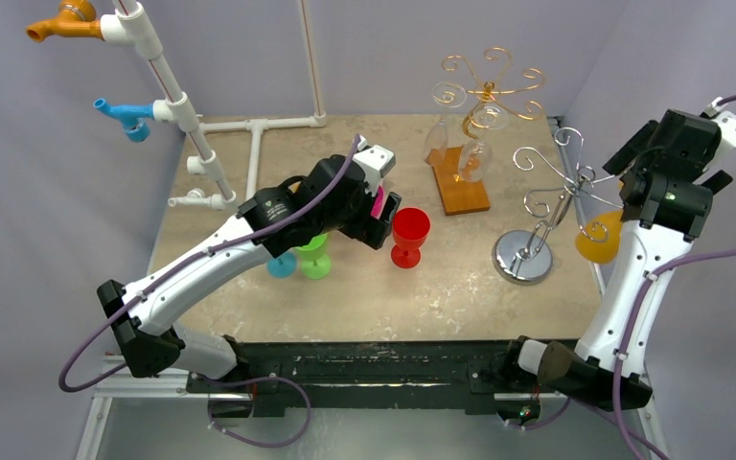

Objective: Take the wine glass off the wine glass rack
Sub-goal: Pick up the wine glass from the wine rack.

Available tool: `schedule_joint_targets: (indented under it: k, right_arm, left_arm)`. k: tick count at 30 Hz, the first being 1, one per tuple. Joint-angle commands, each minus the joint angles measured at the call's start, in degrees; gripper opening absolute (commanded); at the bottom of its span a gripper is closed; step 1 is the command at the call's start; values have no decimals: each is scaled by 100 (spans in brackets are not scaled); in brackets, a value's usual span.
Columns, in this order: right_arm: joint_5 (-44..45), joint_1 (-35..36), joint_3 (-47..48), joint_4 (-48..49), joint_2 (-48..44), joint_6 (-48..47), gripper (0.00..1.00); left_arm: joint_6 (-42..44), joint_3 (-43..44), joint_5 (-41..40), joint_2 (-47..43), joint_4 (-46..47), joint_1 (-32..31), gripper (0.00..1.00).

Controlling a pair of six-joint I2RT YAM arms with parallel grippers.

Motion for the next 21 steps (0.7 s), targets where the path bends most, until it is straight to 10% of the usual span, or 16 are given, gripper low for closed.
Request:
schedule_joint_targets:
  k: [1,21]
  right_arm:
    - [-210,-18,-24,340,-62,-260,99]
    - [-124,-9,-437,461,-155,-419,99]
  left_arm:
    - [-174,420,-408,128,-246,-21,89]
    - [-345,940,-514,512,-553,-21,98]
